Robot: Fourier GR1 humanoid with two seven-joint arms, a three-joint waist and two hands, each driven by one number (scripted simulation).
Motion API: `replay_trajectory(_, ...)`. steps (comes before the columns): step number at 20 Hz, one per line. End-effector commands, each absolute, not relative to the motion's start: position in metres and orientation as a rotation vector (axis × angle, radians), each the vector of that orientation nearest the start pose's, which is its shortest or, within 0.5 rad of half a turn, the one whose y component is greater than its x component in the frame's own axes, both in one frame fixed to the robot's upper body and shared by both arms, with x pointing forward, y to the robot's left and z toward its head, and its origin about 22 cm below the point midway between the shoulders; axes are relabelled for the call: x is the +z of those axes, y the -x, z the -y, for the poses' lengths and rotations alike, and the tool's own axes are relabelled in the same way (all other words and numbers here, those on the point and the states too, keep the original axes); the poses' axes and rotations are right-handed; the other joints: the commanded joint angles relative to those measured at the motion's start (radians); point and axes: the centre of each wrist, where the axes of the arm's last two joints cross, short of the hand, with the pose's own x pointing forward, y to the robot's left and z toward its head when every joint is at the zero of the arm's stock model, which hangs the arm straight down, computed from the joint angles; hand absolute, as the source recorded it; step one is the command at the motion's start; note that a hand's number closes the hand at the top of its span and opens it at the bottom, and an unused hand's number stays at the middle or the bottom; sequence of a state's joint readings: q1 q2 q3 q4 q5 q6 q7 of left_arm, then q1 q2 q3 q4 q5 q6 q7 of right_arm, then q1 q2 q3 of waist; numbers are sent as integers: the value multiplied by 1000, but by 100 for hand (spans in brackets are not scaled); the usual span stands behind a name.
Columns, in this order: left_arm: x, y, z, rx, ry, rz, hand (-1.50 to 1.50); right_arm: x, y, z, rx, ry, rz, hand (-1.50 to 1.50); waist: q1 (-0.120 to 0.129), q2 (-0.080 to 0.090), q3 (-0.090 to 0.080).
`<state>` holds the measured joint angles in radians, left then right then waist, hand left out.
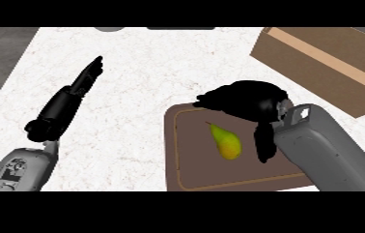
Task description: Pick the pear from the tray and place it in the cardboard box
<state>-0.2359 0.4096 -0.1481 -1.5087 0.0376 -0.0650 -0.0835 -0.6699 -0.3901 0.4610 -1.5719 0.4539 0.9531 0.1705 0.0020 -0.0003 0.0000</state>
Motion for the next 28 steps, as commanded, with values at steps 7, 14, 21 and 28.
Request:
replay_trajectory(7, 71, -285, -267, -532, -116, 1766, 0, 140, -321, 125, 2016, 181, 1112, -150, 4, 0, 0)
replay_trajectory(14, 74, -295, -285, -530, -90, 1747, 0, 115, -323, 132, 1997, 238, 1107, -150, 1, 1, 0)
replay_trajectory(21, 64, -277, -276, -539, -110, 1750, 0, 86, -308, 129, 2010, 160, 1090, -150, 1, -1, 0)
replay_trajectory(28, 48, -289, -255, -543, -105, 1746, 0, 61, -318, 132, 2026, 231, 1030, -150, 1, 1, 0)
